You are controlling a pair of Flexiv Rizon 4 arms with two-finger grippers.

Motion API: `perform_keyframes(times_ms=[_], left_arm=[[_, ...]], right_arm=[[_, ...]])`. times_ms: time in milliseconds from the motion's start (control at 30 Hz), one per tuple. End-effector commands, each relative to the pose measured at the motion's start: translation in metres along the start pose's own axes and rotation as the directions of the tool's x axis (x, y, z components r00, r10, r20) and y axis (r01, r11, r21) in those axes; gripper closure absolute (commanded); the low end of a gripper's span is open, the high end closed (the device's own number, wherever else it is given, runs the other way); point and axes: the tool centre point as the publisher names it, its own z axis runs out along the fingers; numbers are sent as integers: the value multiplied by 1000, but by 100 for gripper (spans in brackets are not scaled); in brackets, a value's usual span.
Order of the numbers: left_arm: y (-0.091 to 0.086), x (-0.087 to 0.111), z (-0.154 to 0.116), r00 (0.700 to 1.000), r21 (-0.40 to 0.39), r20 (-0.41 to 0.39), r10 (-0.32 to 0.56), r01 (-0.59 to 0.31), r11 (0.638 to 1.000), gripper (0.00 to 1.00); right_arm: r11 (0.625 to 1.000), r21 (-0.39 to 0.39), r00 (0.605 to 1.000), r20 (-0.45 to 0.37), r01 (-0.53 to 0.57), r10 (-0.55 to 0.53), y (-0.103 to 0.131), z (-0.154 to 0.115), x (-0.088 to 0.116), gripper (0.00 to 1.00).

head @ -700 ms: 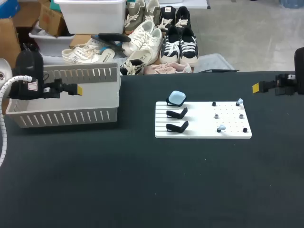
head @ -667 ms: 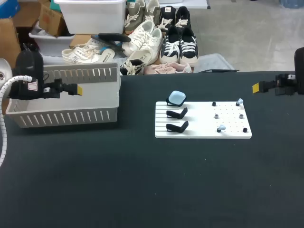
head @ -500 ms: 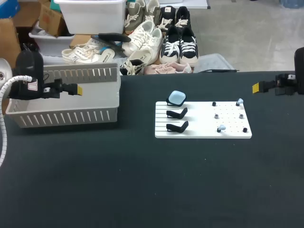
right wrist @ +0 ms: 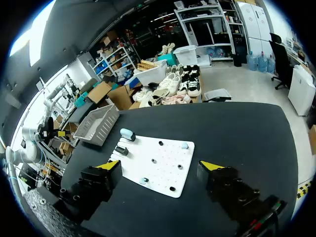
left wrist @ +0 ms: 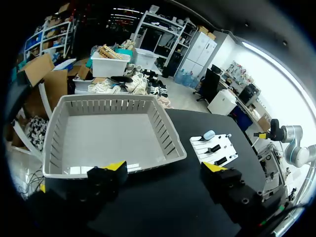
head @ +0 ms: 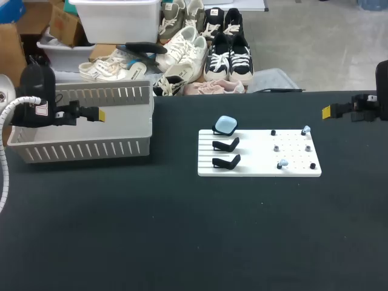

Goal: Pick up each earbud case from the left stands, insert the matching earbuds, close the lid, and place the case in the box.

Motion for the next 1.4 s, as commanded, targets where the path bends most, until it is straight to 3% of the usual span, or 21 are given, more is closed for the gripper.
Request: perform_keyframes(times_ms=[33,1367,1400], left_arm=[[0,0,0,1000,0,0,0,0,1000,0],[0,0,0,1000,0,0,0,0,1000,0],[-1,-2,1,999,-13,-14,42,-42,999,0]], right_arm=[[1000,0,1000,0,0,0,0,0,0,0],[1000,0,1000,0,0,0,0,0,0,0],[1000,0,1000,0,0,0,0,0,0,0]])
